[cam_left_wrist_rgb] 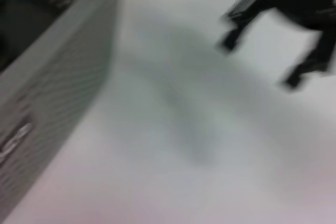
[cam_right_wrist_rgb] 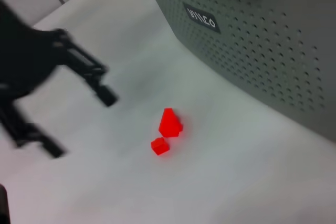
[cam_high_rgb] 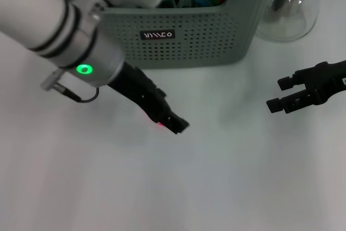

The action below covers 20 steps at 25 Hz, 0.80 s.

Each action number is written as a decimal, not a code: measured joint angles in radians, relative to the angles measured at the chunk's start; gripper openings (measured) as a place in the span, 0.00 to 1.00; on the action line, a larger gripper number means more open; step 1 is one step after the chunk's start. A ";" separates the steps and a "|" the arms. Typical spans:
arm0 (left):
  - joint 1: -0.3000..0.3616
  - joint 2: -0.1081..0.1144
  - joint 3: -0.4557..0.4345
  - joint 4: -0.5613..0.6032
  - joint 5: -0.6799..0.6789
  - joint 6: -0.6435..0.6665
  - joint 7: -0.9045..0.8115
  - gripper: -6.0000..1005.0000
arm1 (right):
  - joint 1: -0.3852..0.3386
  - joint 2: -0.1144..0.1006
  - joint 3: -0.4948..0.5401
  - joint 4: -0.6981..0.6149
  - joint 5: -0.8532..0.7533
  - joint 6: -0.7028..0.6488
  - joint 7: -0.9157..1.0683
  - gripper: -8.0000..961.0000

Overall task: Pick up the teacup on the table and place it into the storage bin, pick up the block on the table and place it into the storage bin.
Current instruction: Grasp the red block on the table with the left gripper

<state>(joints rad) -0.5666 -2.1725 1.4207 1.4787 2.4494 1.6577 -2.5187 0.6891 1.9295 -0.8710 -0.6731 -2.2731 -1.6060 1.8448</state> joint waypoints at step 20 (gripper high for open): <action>-0.021 -0.005 0.319 -0.051 0.204 -0.247 0.366 0.86 | -0.039 0.002 0.003 0.006 0.000 0.019 -0.019 0.99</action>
<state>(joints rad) -0.5873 -2.1778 1.7394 1.4276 2.6535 1.4104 -2.1530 0.6501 1.9319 -0.8676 -0.6670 -2.2733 -1.5875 1.8254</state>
